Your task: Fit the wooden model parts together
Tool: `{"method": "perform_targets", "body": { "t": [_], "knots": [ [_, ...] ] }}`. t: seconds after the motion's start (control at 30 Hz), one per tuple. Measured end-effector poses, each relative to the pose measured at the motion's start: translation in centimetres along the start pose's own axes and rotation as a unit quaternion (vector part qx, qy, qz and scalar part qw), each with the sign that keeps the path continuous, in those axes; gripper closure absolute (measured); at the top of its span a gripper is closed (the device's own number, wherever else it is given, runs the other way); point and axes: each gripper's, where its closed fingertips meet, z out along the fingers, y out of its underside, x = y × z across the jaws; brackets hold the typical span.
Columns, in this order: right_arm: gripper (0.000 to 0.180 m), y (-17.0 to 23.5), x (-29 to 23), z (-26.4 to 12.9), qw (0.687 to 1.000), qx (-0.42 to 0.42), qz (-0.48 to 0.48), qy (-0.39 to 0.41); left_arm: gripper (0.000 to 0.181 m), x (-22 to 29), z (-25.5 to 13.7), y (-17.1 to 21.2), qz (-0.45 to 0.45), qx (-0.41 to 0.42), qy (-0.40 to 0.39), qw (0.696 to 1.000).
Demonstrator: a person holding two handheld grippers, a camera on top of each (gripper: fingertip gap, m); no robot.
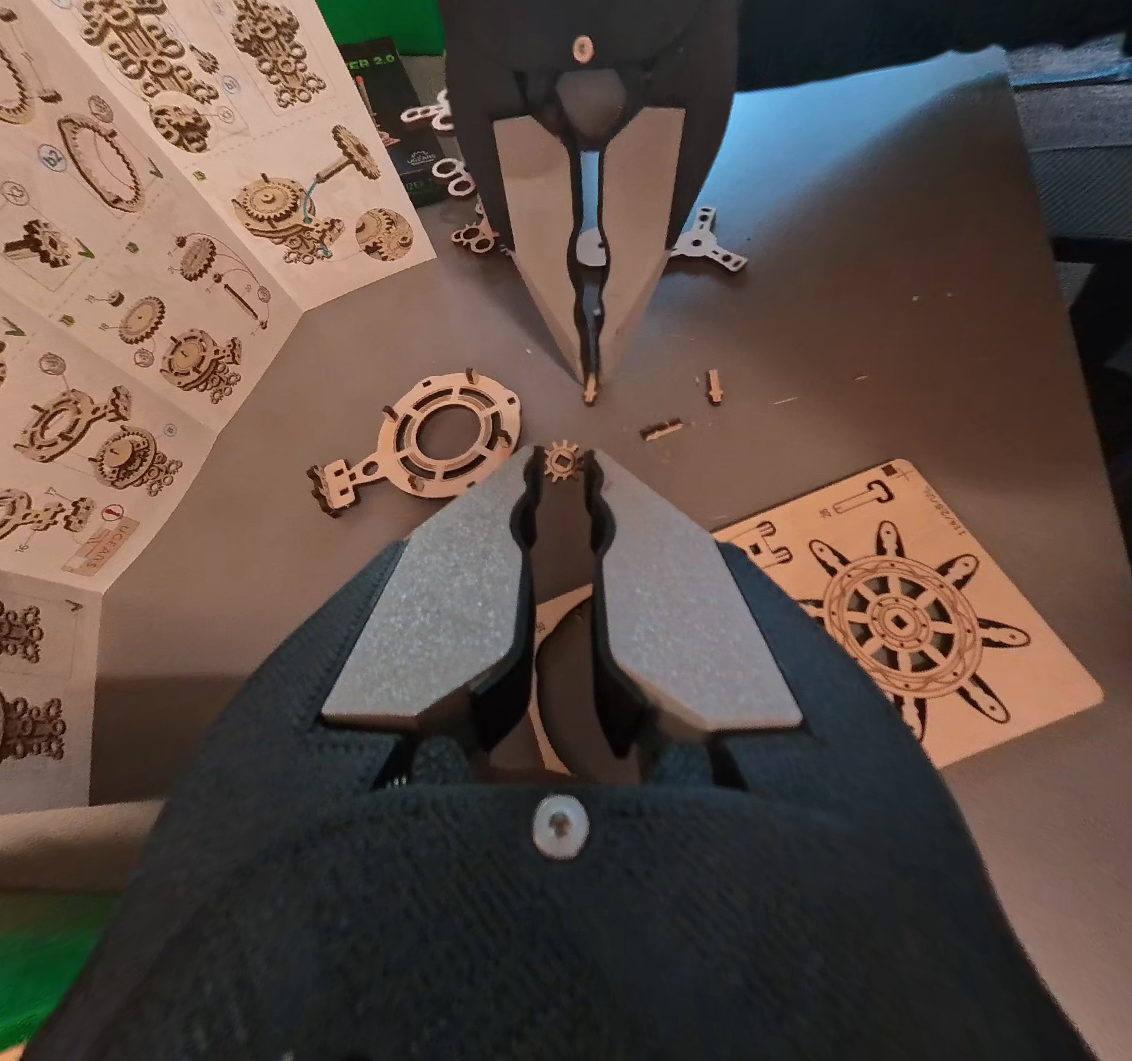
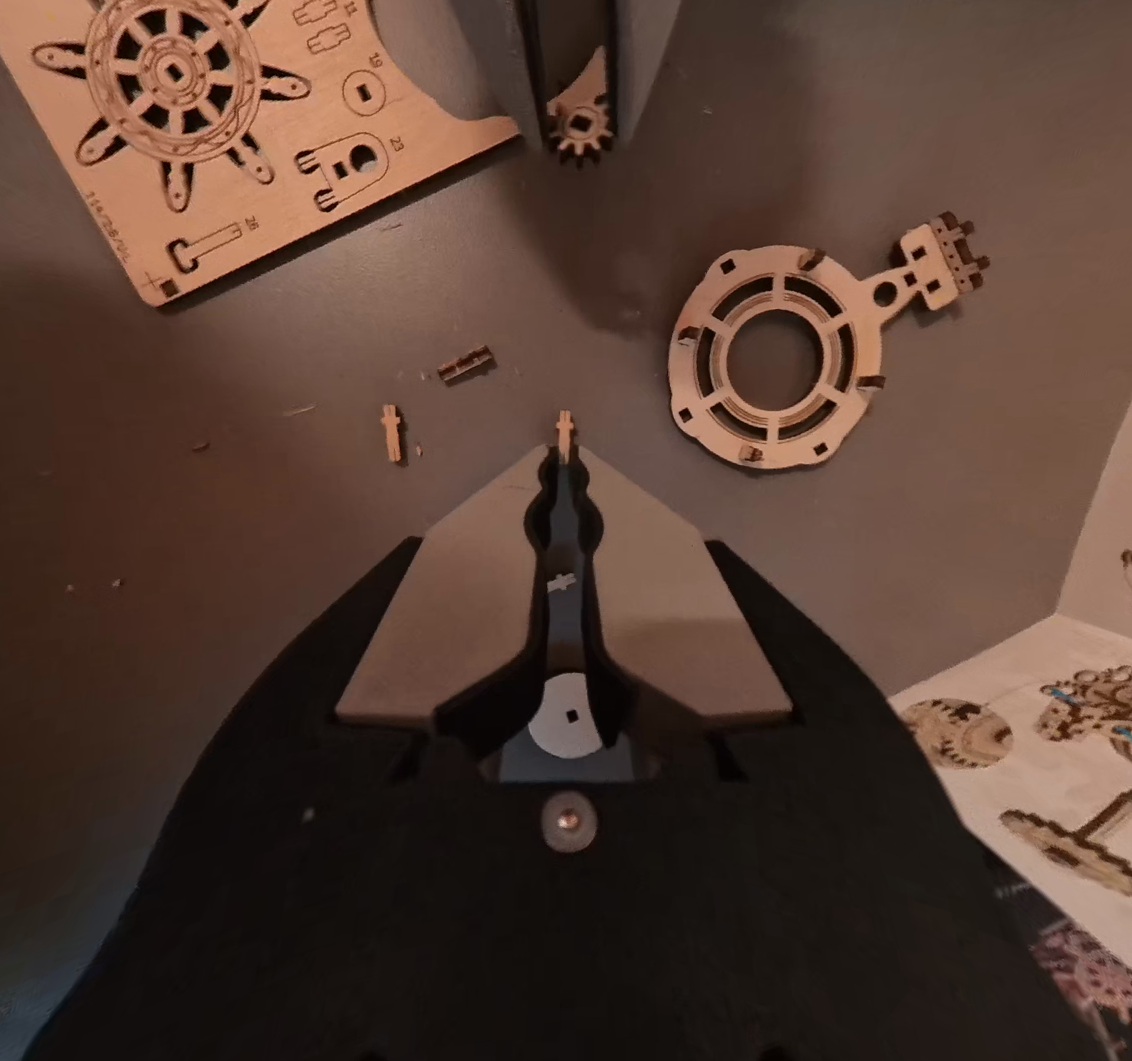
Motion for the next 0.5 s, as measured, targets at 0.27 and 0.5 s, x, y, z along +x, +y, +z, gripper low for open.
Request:
{"method": "perform_targets", "body": {
  "t": [0.27,0.5],
  "knots": [
    [0.18,-5.3,0.5,-3.3,0.973,0.21,0.073,0.069,0.172,0.3,-1.5,-3.0,0.058,0.092,-0.019,0.994],
    [0.18,-8.4,-1.1,-6.5,0.941,0.329,0.051,0.054,0.172,1.2,-3.0,-5.1,0.122,0.163,-0.041,0.978]
  ]
}}
